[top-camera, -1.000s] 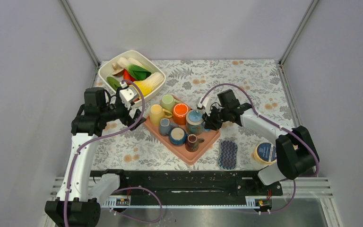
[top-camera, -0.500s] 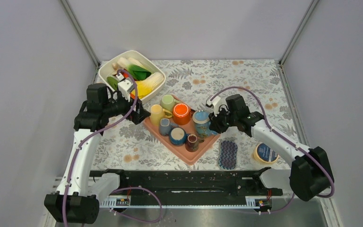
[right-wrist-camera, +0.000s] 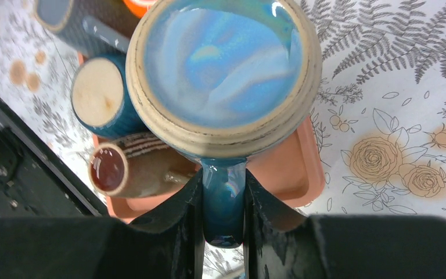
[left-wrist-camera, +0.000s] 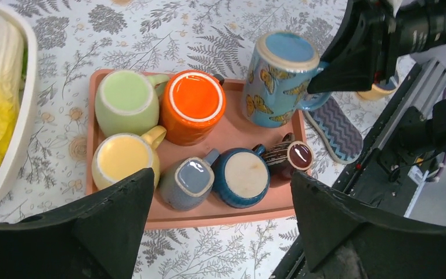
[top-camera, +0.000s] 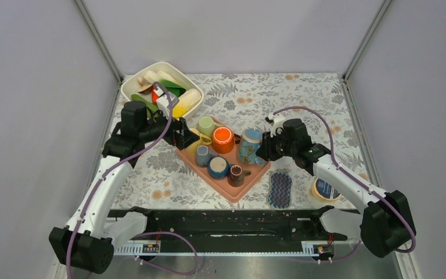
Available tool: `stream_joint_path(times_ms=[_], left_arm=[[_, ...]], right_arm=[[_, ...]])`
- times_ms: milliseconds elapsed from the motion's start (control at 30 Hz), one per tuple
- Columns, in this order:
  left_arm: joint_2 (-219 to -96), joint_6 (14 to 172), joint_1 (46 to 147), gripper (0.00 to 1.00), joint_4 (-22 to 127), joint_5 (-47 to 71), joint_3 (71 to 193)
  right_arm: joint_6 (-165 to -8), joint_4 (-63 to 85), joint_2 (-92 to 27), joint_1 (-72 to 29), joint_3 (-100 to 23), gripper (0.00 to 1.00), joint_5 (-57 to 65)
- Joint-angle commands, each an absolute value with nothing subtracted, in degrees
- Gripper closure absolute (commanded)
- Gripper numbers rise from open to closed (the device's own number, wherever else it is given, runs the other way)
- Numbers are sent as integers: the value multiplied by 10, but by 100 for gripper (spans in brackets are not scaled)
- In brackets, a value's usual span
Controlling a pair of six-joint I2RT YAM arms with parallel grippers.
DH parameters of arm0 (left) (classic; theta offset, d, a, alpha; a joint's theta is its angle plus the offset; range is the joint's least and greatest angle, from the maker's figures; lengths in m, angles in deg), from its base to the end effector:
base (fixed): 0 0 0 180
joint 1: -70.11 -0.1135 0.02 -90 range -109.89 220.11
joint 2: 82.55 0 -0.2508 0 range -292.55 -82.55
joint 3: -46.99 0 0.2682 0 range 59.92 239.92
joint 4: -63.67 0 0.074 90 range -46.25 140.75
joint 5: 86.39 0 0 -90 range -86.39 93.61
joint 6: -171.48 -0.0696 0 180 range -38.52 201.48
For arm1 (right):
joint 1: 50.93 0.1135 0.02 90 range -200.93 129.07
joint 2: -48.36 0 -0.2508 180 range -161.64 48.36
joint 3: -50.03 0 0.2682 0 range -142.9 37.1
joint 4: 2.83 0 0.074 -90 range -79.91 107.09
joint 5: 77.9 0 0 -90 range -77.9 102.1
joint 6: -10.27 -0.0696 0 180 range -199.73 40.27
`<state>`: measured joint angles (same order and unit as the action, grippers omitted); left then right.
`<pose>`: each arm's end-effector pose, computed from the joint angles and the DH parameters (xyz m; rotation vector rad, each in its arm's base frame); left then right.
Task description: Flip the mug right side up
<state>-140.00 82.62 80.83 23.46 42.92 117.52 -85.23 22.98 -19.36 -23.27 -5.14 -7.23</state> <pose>0.2473 -0.0917 0.3273 0.5957 1.9359 -0.8280 0.2517 0.1579 0.2006 -0.6221 2.1999 0.6865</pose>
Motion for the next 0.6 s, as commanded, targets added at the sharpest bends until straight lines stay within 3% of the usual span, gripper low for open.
stream_joint_path(times_ms=[0,200,267,433,567], left_arm=[[-1423,776,867,9,253,369,1203],[-1493,693,947,5,257,275,1233],[-1520,682,953,1,263,291,1247],[-1617,831,953,5,234,397,1331],[-1613,1012,953,4,365,485,1282]], right_arm=[[-953,115,-155,-254,-88,100,-72],[-1085,8,-161,-296,-55,100,-147],[-1113,-11,-158,-300,-47,100,-132],[-1149,-51,-132,-300,-22,100,-93],[-1179,-78,-104,-300,-7,100,-67]])
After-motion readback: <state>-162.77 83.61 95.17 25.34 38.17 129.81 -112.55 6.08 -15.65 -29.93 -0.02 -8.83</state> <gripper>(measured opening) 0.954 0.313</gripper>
